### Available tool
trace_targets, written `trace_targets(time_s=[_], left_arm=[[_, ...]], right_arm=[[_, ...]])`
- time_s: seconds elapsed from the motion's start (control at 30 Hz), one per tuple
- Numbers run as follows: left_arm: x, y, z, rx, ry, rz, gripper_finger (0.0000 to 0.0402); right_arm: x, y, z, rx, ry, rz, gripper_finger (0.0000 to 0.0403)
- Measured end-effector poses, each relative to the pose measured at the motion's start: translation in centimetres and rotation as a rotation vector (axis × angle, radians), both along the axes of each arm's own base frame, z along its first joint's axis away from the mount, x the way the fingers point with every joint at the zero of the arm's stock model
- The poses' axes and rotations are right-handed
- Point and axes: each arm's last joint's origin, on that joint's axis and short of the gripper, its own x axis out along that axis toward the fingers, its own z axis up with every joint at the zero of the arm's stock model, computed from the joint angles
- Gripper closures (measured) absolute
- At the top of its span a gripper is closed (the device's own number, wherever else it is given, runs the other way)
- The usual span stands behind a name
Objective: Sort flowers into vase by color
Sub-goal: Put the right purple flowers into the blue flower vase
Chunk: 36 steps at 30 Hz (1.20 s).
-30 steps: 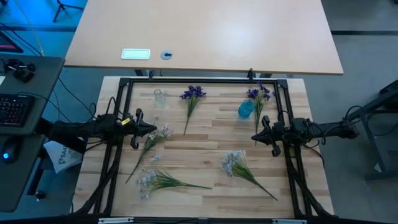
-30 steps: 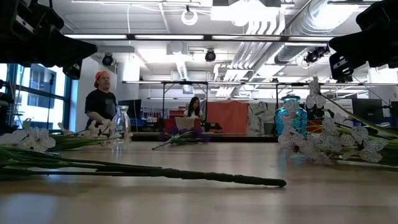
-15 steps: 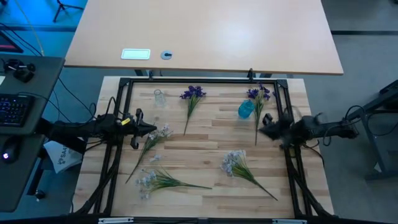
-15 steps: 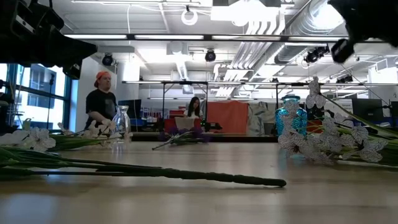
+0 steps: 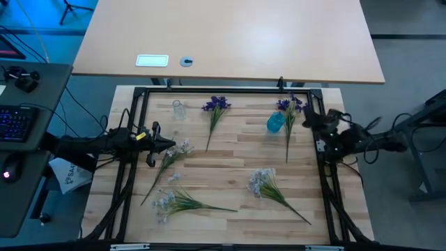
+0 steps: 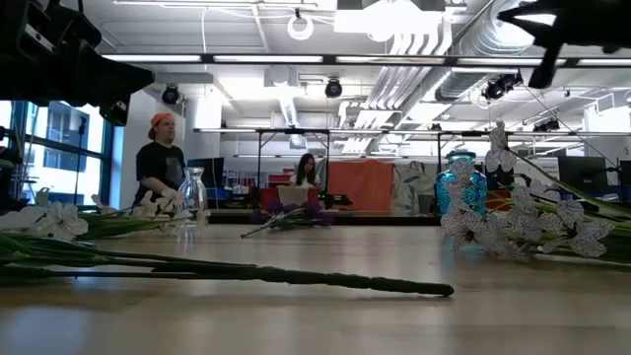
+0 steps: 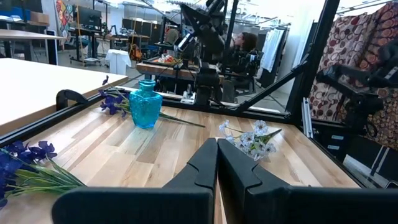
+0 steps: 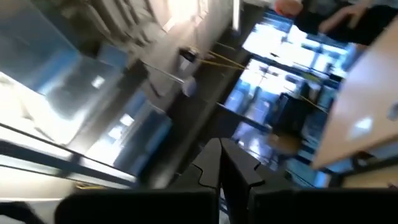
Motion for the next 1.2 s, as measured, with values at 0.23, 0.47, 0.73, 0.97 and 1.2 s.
trace_targets(time_s=[0.23, 0.47, 0.73, 0.97, 1.2], left_arm=[[0.0, 0.0, 0.0, 0.000, 0.000, 0.000, 0.0401], [0.0, 0.0, 0.0, 0.000, 0.000, 0.000, 0.0401], [0.0, 0.0, 0.0, 0.000, 0.000, 0.000, 0.0402], [0.0, 0.0, 0.0, 0.000, 0.000, 0.000, 0.0401], [0.0, 0.0, 0.0, 0.000, 0.000, 0.000, 0.0401]], right_arm=[[6.1, 1.0, 1.9, -0.055, 0.256, 0.079, 0.0402], [10.3, 2.0, 3.1, -0.296, 0.552, 0.214, 0.0402], [9.2, 2.1, 0.5, 0.030, 1.126, 0.363, 0.0399], [5.6, 1.7, -4.8, 0.462, 1.472, 0.315, 0.0330], [3.9, -0.6, -7.9, 0.683, 1.548, 0.027, 0.0240]])
